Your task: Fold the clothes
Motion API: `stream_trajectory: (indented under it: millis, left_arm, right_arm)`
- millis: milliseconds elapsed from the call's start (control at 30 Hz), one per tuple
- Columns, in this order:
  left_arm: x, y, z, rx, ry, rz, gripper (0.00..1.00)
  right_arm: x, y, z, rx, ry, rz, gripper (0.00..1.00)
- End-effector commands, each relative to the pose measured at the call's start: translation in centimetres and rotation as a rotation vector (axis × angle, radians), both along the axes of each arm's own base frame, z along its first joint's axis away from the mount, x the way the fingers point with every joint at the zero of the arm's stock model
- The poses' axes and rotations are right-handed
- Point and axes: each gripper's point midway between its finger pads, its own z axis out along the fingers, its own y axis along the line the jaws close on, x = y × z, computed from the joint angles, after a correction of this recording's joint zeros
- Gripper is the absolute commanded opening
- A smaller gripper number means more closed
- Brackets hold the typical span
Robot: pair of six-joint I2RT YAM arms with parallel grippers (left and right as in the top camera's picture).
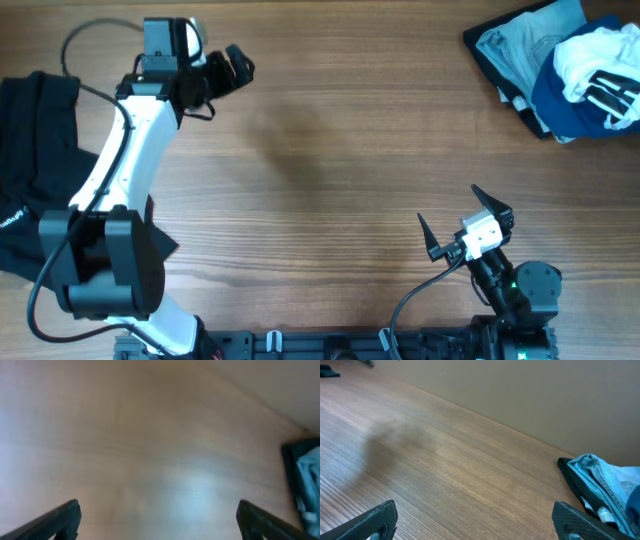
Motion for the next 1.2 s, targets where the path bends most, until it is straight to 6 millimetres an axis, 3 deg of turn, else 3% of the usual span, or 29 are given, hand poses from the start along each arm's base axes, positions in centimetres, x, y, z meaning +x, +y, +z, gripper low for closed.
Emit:
stream_trajectory:
  millis: [0,100,200,300,400,533,633,933,1000,1167]
  left_arm:
    - [2.8,1.6,3.3,0.297,-0.258,-0.174,1.00]
    - [4.3,2.2,5.3,0.378,-0.367,-0.170,1.00]
    - [4.8,2.3,8.5,0.432,-0.478,-0.178,1.00]
    - [3.5,2.4,13.3,0.496,-0.593,-0.196,1.00]
    - [2.1,2.8,16.9,0.523,-0.660,-0.167,1.00]
    - [-1.1,3.7,22.5,0.556,-0.752,-0.102,1.00]
    - [-3.3,4.3,24.9,0.574,-0.779,-0.065,1.00]
    - [-11.9,6.7,28.1,0.640,-0.727,0.034,1.00]
    - [-15.4,7.1,29.2,0.648,-0.732,0.049,1.00]
    - [-21.5,7.3,30.6,0.647,-0.764,0.061,1.00]
  right_arm:
    - [-0.2,0.4,0.6,0.000,-0.025,0.022,1.00]
    - [-0.2,0.4,0.6,0.000,-0.025,0.022,1.00]
    - [-0.2,0.4,0.6,-0.001,-0.025,0.022,1.00]
    - [-0.2,0.4,0.6,0.000,-0.025,0.022,1.00]
    - [-0.2,0.4,0.6,0.000,-0.025,0.022,1.00]
    - [-0.2,0.4,0.6,0.000,-0.025,0.022,1.00]
    - [-0.2,0.4,0.6,0.000,-0.025,0.022,1.00]
    - [-0.2,0.4,0.6,0.000,-0.025,0.022,1.00]
    - [-0.2,0.4,0.6,0.000,-0.025,0.022,1.00]
    - [-0.2,0.4,0.6,0.000,-0.025,0.022,1.00]
